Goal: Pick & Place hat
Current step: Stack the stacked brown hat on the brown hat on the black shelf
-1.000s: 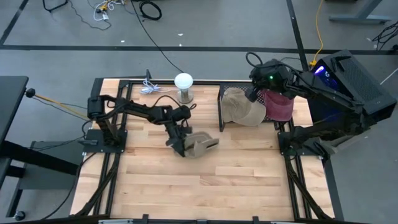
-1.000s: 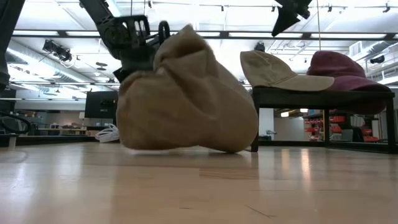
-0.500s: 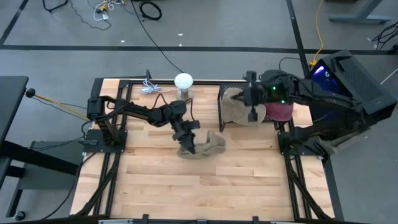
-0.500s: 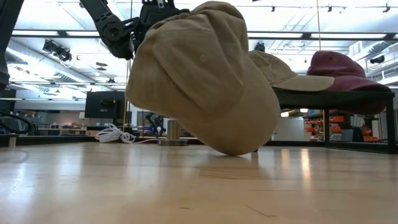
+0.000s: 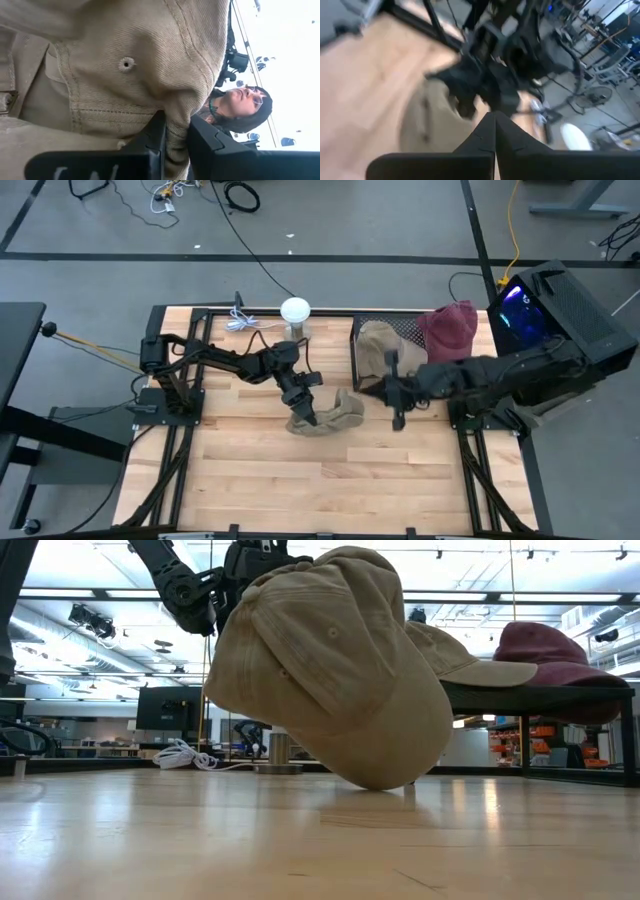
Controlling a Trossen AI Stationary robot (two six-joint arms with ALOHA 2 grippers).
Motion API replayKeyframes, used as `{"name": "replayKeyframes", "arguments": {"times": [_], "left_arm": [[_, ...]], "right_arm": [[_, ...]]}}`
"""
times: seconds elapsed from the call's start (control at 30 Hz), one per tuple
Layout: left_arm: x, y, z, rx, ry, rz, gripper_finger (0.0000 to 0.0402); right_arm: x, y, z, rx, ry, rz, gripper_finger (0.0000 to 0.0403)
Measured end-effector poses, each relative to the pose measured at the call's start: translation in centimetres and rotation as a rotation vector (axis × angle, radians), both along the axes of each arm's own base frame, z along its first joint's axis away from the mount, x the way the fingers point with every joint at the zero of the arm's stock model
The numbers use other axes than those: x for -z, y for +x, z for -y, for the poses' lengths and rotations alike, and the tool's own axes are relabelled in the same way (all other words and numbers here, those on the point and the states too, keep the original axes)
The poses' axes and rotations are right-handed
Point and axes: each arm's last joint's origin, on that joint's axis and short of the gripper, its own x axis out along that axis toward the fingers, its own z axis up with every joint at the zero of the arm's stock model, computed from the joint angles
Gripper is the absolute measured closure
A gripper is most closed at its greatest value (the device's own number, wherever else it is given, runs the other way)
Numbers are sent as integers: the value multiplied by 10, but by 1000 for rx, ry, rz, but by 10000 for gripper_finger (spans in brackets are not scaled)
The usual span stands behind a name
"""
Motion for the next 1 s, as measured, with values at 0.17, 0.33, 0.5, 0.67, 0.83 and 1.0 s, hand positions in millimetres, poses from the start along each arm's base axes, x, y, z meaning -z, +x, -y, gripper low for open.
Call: {"name": "replayKeyframes", "arguments": {"times": [0.17,0.33,0.5,0.67,0.83,1.0], "left_arm": [[-1,0,0,-3,2,6,350],[-1,1,0,-24,-6,-3,350],[-2,2,-1,-56,-16,-15,350],[-4,2,-1,-82,-38,-33,350],[-8,3,-1,-84,-56,-19,350],[-9,3,-1,-87,-65,-18,350]], "right_arm": [[2,1,-20,-48,109,58,402],[2,4,-27,-65,146,82,370],[4,16,-35,-159,199,109,291],[13,34,-39,-183,172,128,195],[38,58,-34,-111,110,69,126],[60,74,-22,-40,131,-17,101]]}}
